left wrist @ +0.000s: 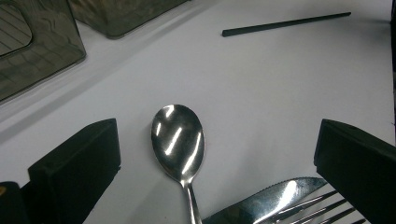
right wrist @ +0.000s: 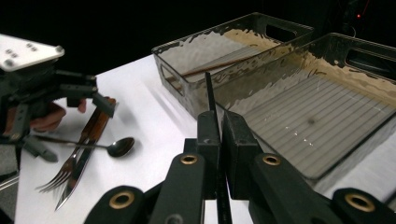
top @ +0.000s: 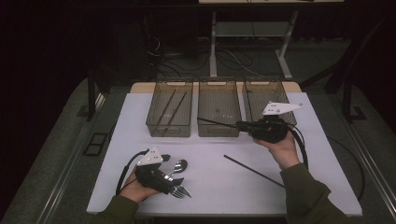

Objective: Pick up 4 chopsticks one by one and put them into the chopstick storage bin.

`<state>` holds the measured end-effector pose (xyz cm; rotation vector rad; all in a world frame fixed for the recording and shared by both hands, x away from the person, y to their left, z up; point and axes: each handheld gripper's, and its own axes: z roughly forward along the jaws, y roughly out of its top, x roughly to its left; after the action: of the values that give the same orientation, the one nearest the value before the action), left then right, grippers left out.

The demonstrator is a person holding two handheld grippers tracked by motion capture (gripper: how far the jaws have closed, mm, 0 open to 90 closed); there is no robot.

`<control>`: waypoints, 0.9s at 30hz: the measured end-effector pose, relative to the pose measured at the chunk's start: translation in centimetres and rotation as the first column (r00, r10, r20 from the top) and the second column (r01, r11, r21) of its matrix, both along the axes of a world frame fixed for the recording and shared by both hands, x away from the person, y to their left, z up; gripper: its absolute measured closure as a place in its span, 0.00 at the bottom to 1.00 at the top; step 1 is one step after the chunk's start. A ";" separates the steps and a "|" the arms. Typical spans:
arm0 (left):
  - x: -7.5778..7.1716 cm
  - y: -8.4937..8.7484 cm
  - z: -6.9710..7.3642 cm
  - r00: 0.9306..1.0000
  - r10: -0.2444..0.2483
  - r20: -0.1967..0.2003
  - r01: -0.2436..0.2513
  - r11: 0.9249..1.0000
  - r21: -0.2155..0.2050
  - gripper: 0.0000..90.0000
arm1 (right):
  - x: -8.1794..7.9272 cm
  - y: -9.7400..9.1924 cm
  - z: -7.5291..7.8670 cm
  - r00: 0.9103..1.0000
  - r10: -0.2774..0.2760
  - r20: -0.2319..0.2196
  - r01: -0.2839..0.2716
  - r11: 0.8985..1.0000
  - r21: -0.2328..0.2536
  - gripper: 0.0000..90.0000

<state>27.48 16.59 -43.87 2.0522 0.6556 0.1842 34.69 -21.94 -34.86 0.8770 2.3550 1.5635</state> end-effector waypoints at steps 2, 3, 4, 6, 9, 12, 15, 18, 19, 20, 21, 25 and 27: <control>0.0 0.0 0.0 1.000 0.000 0.000 0.000 1.000 0.005 0.00 | 0.4 0.6 0.1 1.000 -0.008 -0.001 0.008 1.000 -0.005 0.96; 0.0 0.0 0.0 1.000 0.000 0.000 0.000 1.000 0.005 0.00 | 0.6 0.9 0.2 1.000 -0.011 0.000 0.011 1.000 -0.005 0.96; 0.0 0.0 0.0 1.000 0.002 -0.002 -0.002 1.000 0.004 0.00 | 0.8 1.2 0.3 1.000 -0.013 0.000 0.013 1.000 -0.005 0.96; 0.0 0.0 0.0 1.000 -0.002 0.004 0.002 1.000 0.005 0.00 | 1.2 1.9 0.4 1.000 -0.020 0.001 0.020 1.000 -0.007 0.96; 0.0 -0.1 0.0 1.000 -0.004 0.003 0.004 1.000 0.006 0.00 | 1.9 2.9 0.6 1.000 -0.029 0.004 0.029 1.000 -0.008 0.96; 0.0 -0.1 0.0 1.000 -0.009 0.004 0.009 1.000 0.010 0.00 | 2.6 3.9 0.7 0.999 -0.037 0.006 0.037 0.999 -0.008 0.96; -0.1 -0.1 0.0 1.000 -0.009 0.000 0.009 1.000 0.009 0.00 | 3.3 4.9 0.7 0.999 -0.052 0.009 0.052 0.999 0.001 0.96; -0.1 -0.1 0.0 1.000 -0.011 0.002 0.011 1.000 0.010 0.00 | 4.0 5.9 0.7 0.998 -0.068 0.008 0.068 0.998 0.002 0.96; -0.1 -0.1 0.1 1.000 -0.010 0.002 0.010 1.000 0.009 0.00 | 4.3 6.2 0.6 0.997 -0.076 0.008 0.076 0.997 0.001 0.96; -0.1 -0.1 0.1 1.000 -0.010 0.002 0.010 1.000 0.010 0.00 | 4.6 6.5 0.6 0.997 -0.081 0.003 0.081 0.997 -0.004 0.96; -0.1 -0.1 0.1 1.000 -0.010 0.002 0.010 1.000 0.010 0.00 | 4.9 6.8 0.6 0.997 -0.083 0.003 0.083 0.996 -0.004 0.96; -0.1 -0.1 0.1 1.000 -0.005 0.001 0.005 1.000 0.006 0.00 | 5.9 7.8 0.5 0.995 -0.101 -0.006 0.101 0.995 -0.014 0.96; -0.1 0.0 0.1 1.000 -0.004 0.002 0.004 1.000 0.006 0.00 | 6.5 8.3 0.3 0.994 -0.111 -0.014 0.111 0.994 -0.007 0.96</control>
<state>27.35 16.55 -43.77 2.0590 0.6500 0.1863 41.21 -13.64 -34.52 1.0029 2.2764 1.5108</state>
